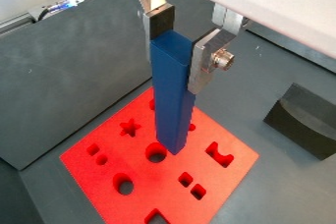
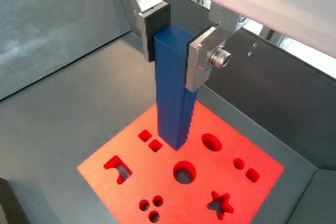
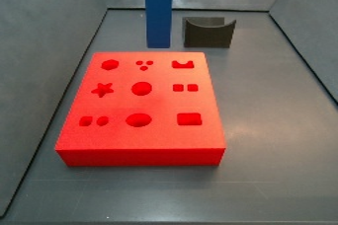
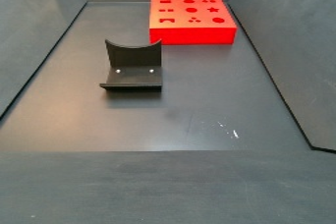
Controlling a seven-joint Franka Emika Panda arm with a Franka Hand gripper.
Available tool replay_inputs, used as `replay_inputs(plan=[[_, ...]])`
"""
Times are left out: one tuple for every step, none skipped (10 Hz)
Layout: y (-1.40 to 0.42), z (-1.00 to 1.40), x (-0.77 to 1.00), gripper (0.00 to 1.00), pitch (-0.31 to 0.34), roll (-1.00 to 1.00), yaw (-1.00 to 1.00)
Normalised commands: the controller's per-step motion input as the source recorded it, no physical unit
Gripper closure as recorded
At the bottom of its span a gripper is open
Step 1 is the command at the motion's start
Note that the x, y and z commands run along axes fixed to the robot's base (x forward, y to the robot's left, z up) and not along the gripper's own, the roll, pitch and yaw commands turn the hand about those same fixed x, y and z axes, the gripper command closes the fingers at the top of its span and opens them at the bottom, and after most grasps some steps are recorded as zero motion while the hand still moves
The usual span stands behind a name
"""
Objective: Insert the rectangle object.
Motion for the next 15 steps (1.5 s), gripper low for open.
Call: replay_inputs(plan=[[-0.06, -0.05, 0.0, 1.0, 0.0, 0.0, 0.0], [-0.07, -0.05, 0.0, 1.0, 0.0, 0.0, 0.0], [-0.12, -0.04, 0.0, 1.0, 0.0, 0.0, 0.0], [-0.51, -0.09, 0.28, 1.0, -0.001, 0.0, 0.0], [-0.7, -0.07, 0.59, 1.0, 0.0, 0.0, -0.09], [-0.74, -0.07, 0.68, 1.0, 0.0, 0.0, -0.11], [-0.75, -0.01, 0.7, 1.0, 0.0, 0.0, -0.09], [-0.77, 0.0, 0.77, 1.0, 0.0, 0.0, -0.03], [-0.76, 0.0, 0.75, 1.0, 0.0, 0.0, -0.06], [-0.73, 0.0, 0.64, 1.0, 0.0, 0.0, -0.16], [-0.7, 0.0, 0.64, 1.0, 0.0, 0.0, -0.19], [-0.54, -0.22, 0.69, 1.0, 0.0, 0.11, -0.2], [-0.15, -0.08, 0.74, 1.0, 0.0, 0.5, -0.03], [-0.04, 0.0, 0.67, 1.0, 0.0, 0.5, 0.0], [0.0, 0.04, 0.61, 1.0, 0.0, 0.5, 0.0]])
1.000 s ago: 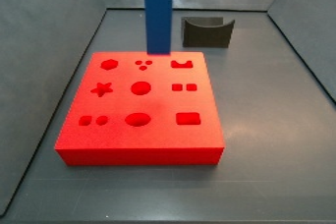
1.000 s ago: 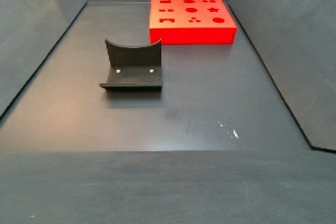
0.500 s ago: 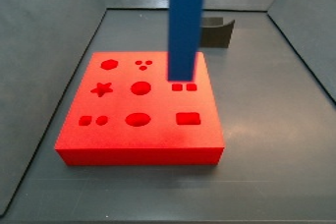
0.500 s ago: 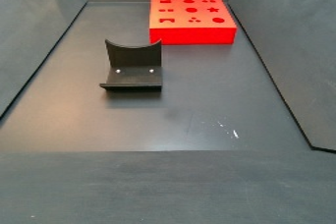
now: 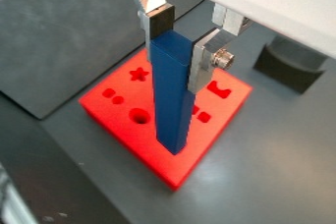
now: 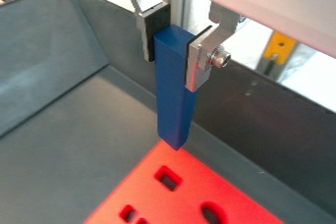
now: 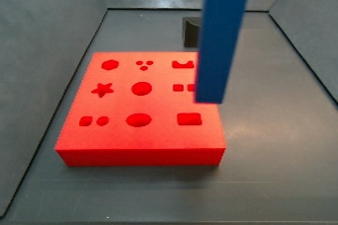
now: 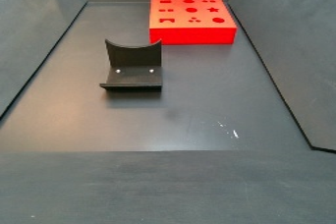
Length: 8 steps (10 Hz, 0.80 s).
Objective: Insert the rectangle object.
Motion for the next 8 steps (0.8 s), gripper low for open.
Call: replay_inputs(plan=[[0.0, 0.05, 0.55, 1.0, 0.0, 0.5, 0.03], [0.0, 0.0, 0.38, 1.0, 0.007, 0.5, 0.05], [0.0, -0.18, 0.16, 1.0, 0.074, 0.1, 0.14], [0.0, 0.0, 0.04, 1.0, 0.0, 0.0, 0.0], [0.21, -0.51, -0.15, 1.0, 0.0, 0.19, 0.35], [0.25, -0.67, -0.21, 1.0, -0.091, 0.17, 0.76], [0.23, -0.7, -0.22, 1.0, -0.117, 0.16, 0.79], [0.11, -0.58, -0.3, 1.0, -0.014, 0.13, 0.68]])
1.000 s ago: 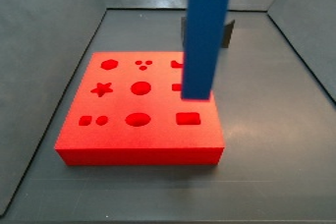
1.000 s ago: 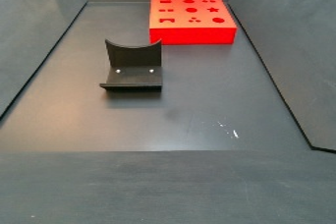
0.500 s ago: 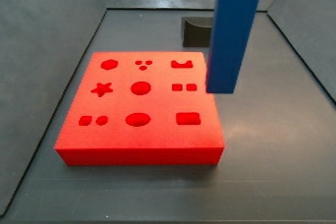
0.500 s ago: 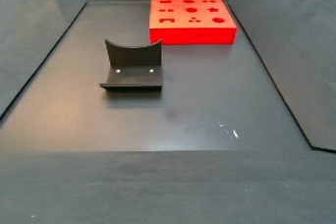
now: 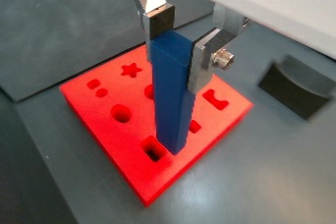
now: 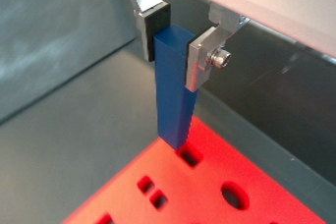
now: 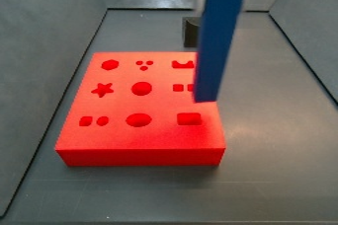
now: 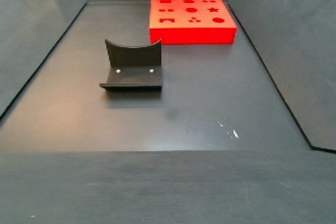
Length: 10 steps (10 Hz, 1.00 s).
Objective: Insert the rectangle object.
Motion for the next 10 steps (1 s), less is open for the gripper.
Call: replay_inputs(plan=[[0.0, -0.03, -0.05, 1.0, 0.0, -0.06, 0.06], [-0.2, -0.03, 0.09, 1.0, 0.0, -0.01, 0.0], [-0.27, -0.03, 0.03, 1.0, 0.0, 0.07, -0.02], [-0.23, -0.07, 0.0, 1.0, 0.0, 0.13, -0.05], [-0.11, -0.11, 0.0, 1.0, 0.0, 0.07, -0.06], [-0.01, -0.15, 0.0, 1.0, 0.0, 0.07, -0.07], [0.0, -0.19, -0.01, 1.0, 0.0, 0.09, -0.08], [0.0, -0.17, 0.0, 1.0, 0.0, 0.08, -0.06], [-0.03, -0.15, 0.0, 1.0, 0.0, 0.07, -0.06], [-0.06, -0.14, 0.0, 1.0, 0.0, 0.05, -0.07]])
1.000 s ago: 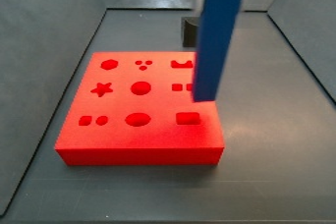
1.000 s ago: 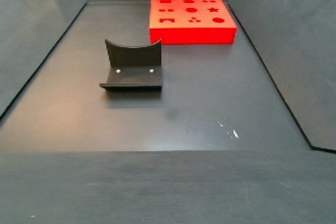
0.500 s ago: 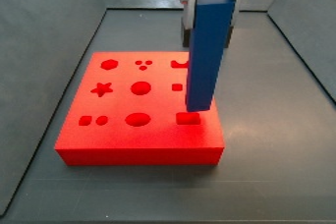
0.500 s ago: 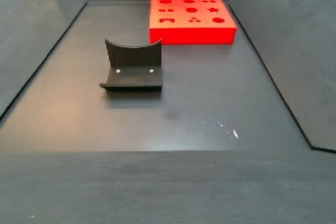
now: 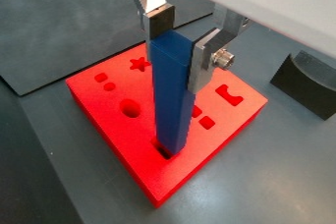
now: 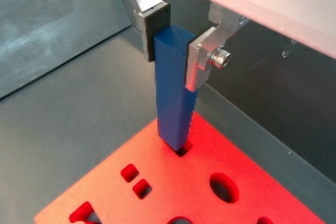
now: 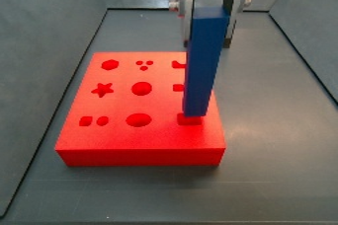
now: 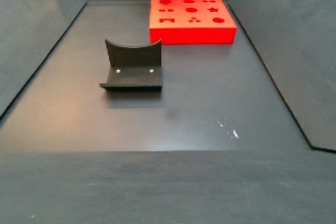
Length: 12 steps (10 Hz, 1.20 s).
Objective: Insert the rectangle object.
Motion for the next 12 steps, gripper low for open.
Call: replay_inputs(plan=[[-0.09, -0.15, 0.0, 1.0, 0.0, 0.05, -0.09], [-0.12, -0.16, 0.0, 1.0, 0.0, 0.03, -0.11], [-0.12, -0.17, 0.0, 1.0, 0.0, 0.03, -0.12], [-0.13, -0.18, 0.03, 1.0, 0.0, 0.02, -0.14], [-0.08, -0.24, 0.05, 1.0, 0.0, 0.05, -0.14], [0.0, -0.27, 0.05, 1.0, 0.0, 0.09, -0.14], [0.0, -0.25, 0.05, 1.0, 0.0, 0.1, -0.17], [0.04, -0.23, 0.04, 1.0, 0.01, 0.09, -0.25], [0.01, -0.22, 0.05, 1.0, 0.006, 0.06, -0.24], [0.01, -0.19, 0.06, 1.0, 0.009, 0.03, -0.14], [0.03, -0.14, 0.0, 1.0, 0.003, 0.01, -0.01], [0.04, -0.11, 0.0, 1.0, 0.0, 0.0, 0.0]])
